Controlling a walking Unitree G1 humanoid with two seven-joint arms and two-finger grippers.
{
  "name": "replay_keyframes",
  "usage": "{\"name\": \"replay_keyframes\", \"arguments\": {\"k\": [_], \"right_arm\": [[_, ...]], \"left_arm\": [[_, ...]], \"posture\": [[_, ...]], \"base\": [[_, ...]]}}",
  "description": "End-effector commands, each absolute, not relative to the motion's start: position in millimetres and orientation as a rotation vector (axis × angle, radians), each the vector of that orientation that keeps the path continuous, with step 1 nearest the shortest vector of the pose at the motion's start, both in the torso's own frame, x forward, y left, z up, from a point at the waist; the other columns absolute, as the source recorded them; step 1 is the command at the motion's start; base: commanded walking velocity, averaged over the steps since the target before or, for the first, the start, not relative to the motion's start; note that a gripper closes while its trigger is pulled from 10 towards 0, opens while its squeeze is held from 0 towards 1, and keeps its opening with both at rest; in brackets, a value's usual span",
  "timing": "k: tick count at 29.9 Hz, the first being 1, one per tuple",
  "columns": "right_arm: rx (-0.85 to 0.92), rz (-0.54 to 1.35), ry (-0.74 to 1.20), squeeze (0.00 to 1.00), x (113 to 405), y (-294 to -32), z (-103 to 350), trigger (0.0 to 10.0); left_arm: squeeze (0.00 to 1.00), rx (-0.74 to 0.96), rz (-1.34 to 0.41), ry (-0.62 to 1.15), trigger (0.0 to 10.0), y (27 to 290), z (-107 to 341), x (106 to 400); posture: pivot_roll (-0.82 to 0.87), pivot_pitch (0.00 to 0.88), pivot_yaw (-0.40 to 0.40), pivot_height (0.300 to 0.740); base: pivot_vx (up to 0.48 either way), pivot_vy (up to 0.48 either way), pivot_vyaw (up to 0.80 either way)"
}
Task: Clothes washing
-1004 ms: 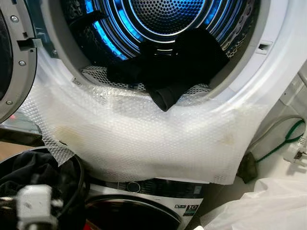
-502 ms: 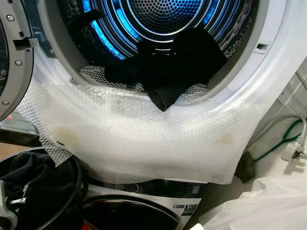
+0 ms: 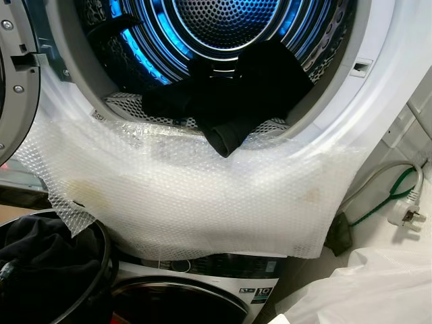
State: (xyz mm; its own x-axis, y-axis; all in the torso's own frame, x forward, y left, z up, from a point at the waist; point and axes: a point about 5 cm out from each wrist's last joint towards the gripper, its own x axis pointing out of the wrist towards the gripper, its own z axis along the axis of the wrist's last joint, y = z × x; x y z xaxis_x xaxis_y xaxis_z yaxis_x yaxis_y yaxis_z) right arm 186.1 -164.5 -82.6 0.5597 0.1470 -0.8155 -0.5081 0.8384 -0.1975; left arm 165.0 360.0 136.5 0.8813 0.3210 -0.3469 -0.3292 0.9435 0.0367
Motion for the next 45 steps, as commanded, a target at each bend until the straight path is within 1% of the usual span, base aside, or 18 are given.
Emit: {"name": "replay_keyframes", "arguments": {"k": [1, 6, 8, 15, 19, 21, 29, 30, 31, 32, 33, 38, 39, 41, 45], "right_arm": [[-0.447, 0.401, 0.895, 0.0, 189.1, -166.1, -81.0, 10.0], [-0.447, 0.401, 0.888, 0.0, 191.3, -165.1, -79.9, 10.0], [-0.446, 0.405, 0.886, 0.0, 191.6, -164.3, -79.8, 10.0], [-0.445, 0.41, 0.885, 0.0, 192.5, -163.6, -79.4, 10.0], [-0.443, 0.409, 0.884, 0.0, 192.8, -163.9, -79.2, 10.0], [-0.44, 0.406, 0.884, 0.0, 192.9, -164.2, -79.1, 10.0], [-0.44, 0.407, 0.888, 0.0, 191.4, -164.9, -79.8, 10.0], [-0.44, 0.407, 0.889, 0.0, 190.9, -165.1, -80.1, 10.0], [-0.44, 0.407, 0.889, 0.0, 190.9, -165.1, -80.1, 10.0], [-0.44, 0.407, 0.89, 0.0, 190.6, -165.4, -80.1, 10.0], [-0.441, 0.408, 0.89, 0.0, 190.6, -165.5, -80.2, 10.0], [-0.445, 0.409, 0.889, 0.0, 190.2, -166.0, -80.2, 10.0], [-0.446, 0.405, 0.889, 0.0, 190.1, -166.9, -80.2, 10.0], [-0.445, 0.403, 0.889, 0.0, 190.1, -167.2, -80.2, 10.0], [-0.455, 0.402, 0.883, 0.0, 190.1, -170.8, -79.6, 10.0]], "left_arm": [[1.0, -0.017, 0.251, 0.341, 10.0, 349.5, 147.8, 169.0], [1.0, -0.019, 0.277, 0.367, 10.0, 352.5, 148.7, 167.2], [1.0, -0.016, 0.306, 0.41, 10.0, 356.1, 145.6, 164.3], [1.0, -0.052, 0.344, 0.481, 10.0, 355.2, 136.8, 163.2], [1.0, -0.058, 0.391, 0.509, 10.0, 360.1, 134.6, 161.3], [1.0, -0.048, 0.462, 0.529, 10.0, 367.9, 134.6, 160.2], [1.0, -0.059, 0.554, 0.546, 10.0, 374.0, 128.3, 164.7], [0.98, -0.051, 0.585, 0.555, 10.0, 376.5, 125.0, 166.3], [0.98, -0.051, 0.585, 0.555, 10.0, 376.5, 125.0, 166.3], [0.0, -0.046, 0.616, 0.557, 10.0, 379.2, 122.5, 168.8], [0.0, -0.049, 0.644, 0.557, 10.0, 381.5, 120.9, 171.2], [0.0, -0.026, 0.651, 0.566, 10.0, 381.1, 116.5, 179.6], [0.0, -0.028, 0.629, 0.566, 10.0, 377.0, 112.9, 188.5], [0.0, -0.029, 0.624, 0.567, 10.0, 375.6, 111.2, 192.1], [0.0, -0.055, 0.633, 0.576, 10.0, 372.0, 100.4, 209.3]], "posture": [[0.24, 0.0, -0.115, 0.74], [0.24, 0.0, -0.114, 0.74], [0.24, 0.0, -0.114, 0.74], [0.24, 0.0, -0.115, 0.74], [0.24, 0.0, -0.114, 0.74], [0.24, 0.0, -0.114, 0.74], [0.23, 0.0, -0.114, 0.74], [0.23, 0.0, -0.114, 0.74], [0.23, 0.0, -0.114, 0.74], [0.23, 0.0, -0.117, 0.74], [0.23, 0.0, -0.118, 0.74], [0.22, 0.0, -0.118, 0.74], [0.21, 0.0, -0.118, 0.74], [0.21, 0.0, -0.118, 0.74], [0.18, 0.0, -0.128, 0.74]], "base": [[0.0, 0.0, 0.0], [0.0, 0.0, 0.0], [0.0, 0.0, 0.0], [0.0, 0.0, 0.0], [0.0, 0.0, 0.0], [0.0, 0.0, 0.0], [0.0, 0.0, 0.0], [0.0, 0.0, 0.0], [0.0, 0.0, 0.0], [0.0, 0.0, 0.0], [0.0, 0.0, 0.0], [0.0, 0.0, 0.0], [0.0, 0.0, 0.0], [0.0, 0.0, 0.0], [0.0, 0.0, 0.0]]}}
